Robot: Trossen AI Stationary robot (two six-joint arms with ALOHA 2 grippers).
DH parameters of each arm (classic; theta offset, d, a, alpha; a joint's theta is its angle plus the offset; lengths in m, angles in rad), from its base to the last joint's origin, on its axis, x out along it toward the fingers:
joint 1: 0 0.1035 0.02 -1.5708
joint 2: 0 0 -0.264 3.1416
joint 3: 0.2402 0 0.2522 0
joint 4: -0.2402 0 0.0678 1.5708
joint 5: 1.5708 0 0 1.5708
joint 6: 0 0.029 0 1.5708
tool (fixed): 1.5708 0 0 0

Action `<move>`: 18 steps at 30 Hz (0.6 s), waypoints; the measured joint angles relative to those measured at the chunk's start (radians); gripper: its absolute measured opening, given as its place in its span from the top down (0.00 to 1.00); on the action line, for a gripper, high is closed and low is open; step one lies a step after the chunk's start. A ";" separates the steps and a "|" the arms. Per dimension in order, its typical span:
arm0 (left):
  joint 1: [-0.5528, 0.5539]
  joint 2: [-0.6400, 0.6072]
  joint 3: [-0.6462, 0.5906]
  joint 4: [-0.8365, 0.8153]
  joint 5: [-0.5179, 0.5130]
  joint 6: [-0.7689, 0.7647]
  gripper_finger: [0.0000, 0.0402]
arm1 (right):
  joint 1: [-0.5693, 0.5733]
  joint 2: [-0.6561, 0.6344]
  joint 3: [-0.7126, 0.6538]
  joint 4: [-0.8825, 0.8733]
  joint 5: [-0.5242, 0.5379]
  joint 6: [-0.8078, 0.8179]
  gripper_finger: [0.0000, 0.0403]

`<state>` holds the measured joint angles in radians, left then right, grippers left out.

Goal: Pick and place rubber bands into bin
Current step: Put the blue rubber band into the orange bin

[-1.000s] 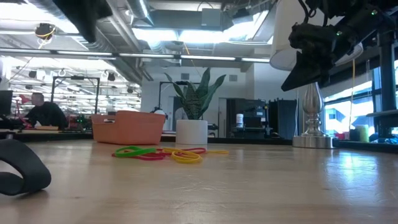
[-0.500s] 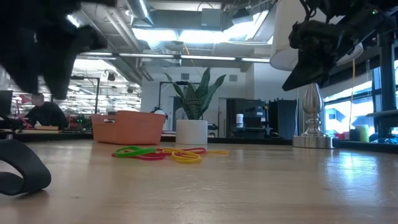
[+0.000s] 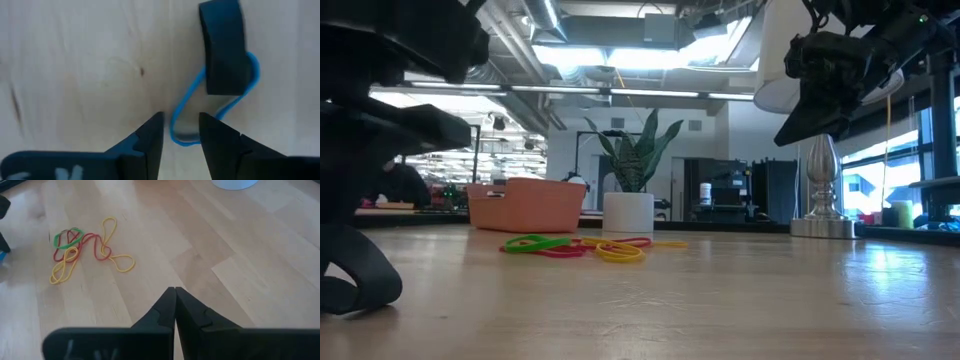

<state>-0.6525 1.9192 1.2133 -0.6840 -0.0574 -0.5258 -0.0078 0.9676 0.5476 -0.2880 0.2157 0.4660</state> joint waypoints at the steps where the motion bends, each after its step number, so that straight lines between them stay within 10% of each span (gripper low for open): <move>1: -0.003 0.007 0.002 -0.003 -0.002 -0.001 0.71 | 0.000 0.000 0.000 0.000 0.000 0.000 0.96; 7: 0.002 0.008 0.003 -0.045 -0.004 -0.004 0.96 | 0.000 0.000 0.000 0.000 0.000 -0.001 0.96; 18: 0.074 -0.240 0.015 -0.321 -0.021 0.013 0.99 | 0.000 0.000 0.000 0.010 0.000 -0.004 0.96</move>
<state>-0.5788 1.6787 1.2279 -1.0046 -0.0783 -0.5130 -0.0078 0.9676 0.5476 -0.2777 0.2161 0.4622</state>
